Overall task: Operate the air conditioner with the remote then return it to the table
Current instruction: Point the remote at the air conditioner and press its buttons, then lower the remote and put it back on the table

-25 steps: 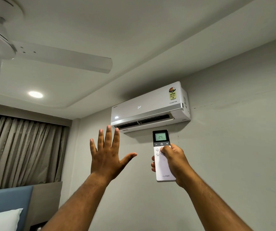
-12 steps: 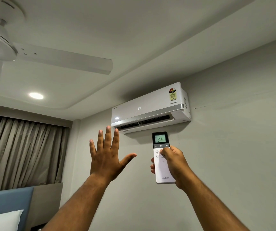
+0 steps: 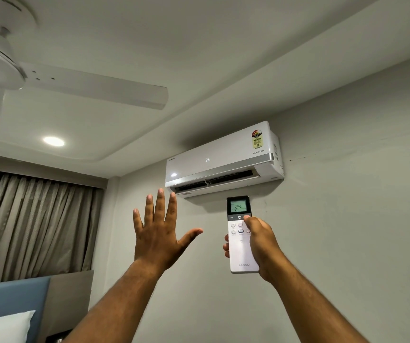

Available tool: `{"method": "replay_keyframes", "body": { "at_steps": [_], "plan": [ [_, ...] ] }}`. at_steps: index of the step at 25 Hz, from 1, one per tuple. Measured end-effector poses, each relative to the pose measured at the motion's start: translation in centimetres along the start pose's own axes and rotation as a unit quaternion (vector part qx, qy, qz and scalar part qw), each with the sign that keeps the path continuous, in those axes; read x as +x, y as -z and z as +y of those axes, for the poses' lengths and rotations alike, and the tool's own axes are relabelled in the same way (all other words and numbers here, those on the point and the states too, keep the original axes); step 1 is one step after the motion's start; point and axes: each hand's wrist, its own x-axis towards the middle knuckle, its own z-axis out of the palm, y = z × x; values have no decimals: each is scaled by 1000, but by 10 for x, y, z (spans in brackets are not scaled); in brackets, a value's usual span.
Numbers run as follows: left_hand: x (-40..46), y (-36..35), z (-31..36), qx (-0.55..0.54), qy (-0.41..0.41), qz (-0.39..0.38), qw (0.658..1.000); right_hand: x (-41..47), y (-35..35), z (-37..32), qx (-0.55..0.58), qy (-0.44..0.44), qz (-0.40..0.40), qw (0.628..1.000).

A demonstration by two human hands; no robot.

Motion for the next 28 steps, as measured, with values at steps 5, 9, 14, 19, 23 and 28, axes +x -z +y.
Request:
{"method": "replay_keyframes", "body": {
  "at_steps": [5, 9, 14, 19, 23, 28],
  "plan": [
    [-2, 1, 3, -54, 60, -40, 996, 1, -10, 8, -23, -2, 18, 1000],
    [-9, 12, 14, -266, 147, -84, 949, -4, -39, 18, -8, -7, 21, 1000],
    [-37, 30, -5, -445, 280, -97, 845, -18, -87, 46, 2, -53, -42, 998],
    [-89, 50, -54, -425, 356, -141, 820, -38, -141, 95, 30, -112, -112, 987],
    [-139, 75, -97, -401, 441, -170, 785, -63, -188, 141, 48, -174, -173, 968],
    [-214, 97, -144, -342, 517, -205, 758, -114, -233, 205, 64, -261, -232, 935]
  ]
}}
